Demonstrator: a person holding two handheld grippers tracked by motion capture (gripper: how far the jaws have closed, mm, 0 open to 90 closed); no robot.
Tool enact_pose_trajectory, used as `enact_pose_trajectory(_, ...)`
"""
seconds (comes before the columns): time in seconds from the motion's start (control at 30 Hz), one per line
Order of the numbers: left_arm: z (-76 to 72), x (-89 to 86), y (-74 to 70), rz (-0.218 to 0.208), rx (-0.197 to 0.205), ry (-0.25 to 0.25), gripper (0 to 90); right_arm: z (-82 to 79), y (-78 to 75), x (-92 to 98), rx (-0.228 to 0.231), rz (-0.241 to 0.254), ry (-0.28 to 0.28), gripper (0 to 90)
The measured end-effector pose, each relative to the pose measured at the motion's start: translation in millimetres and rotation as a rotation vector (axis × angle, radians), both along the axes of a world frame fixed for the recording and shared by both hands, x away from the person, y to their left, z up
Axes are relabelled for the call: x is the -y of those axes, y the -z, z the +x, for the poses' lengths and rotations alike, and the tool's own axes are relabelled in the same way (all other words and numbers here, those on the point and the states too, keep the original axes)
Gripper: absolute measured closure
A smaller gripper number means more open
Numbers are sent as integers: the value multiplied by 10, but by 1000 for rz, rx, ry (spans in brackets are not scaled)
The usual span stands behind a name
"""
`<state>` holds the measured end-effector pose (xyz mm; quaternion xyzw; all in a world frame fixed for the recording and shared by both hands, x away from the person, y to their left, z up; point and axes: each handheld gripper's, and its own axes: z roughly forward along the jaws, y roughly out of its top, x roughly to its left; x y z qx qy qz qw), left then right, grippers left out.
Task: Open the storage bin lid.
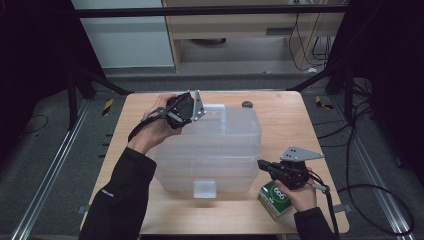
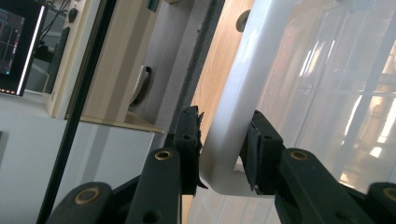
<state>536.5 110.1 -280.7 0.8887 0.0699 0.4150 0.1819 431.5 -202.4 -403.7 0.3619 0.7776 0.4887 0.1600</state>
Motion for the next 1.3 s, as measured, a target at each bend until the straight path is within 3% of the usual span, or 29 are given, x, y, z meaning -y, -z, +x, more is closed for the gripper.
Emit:
enact_pose_trajectory(0.3,-28,-16,5,-3,-12,11,687,16,-55,-51,30,40,17,900)
enact_pose_trajectory(0.47,-53,-72,6,-53,-26,4,596,25,-30,-63,19,34,20,900)
enact_pose_trajectory(0.57,-123,-201,-40,-156,-59,12,554,26,-26,-59,16,38,21,900)
enact_pose_trajectory(0.6,-123,-201,-40,-156,-59,12,546,29,-27,-56,14,38,18,900)
enact_pose_trajectory(0.7,-209,-346,-79,-221,-72,12,514,28,-25,-54,12,34,17,900)
enact_pose_trajectory(0.8,-253,-413,-84,-235,-66,9,491,28,-26,-55,11,35,18,900)
enact_pose_trajectory(0.9,-302,-529,-83,-276,-64,-1,483,26,-27,-56,13,33,21,900)
enact_pose_trajectory(0.97,-337,-663,-91,-325,-54,-24,480,26,-28,-55,11,35,20,900)
enact_pose_trajectory(1.0,-337,-663,-91,-325,-54,-24,480,26,-28,-55,11,35,20,900)
enact_pose_trajectory(1.07,-354,-753,-84,-367,-49,-45,479,26,-28,-51,12,32,22,900)
enact_pose_trajectory(1.13,-377,-887,-57,-445,-46,-90,484,29,-29,-43,8,33,22,900)
enact_pose_trajectory(1.17,-377,-887,-57,-445,-46,-90,486,29,-29,-43,8,33,22,900)
enact_pose_trajectory(1.3,-430,-1070,-8,-568,-44,-141,522,29,-28,-43,6,34,23,900)
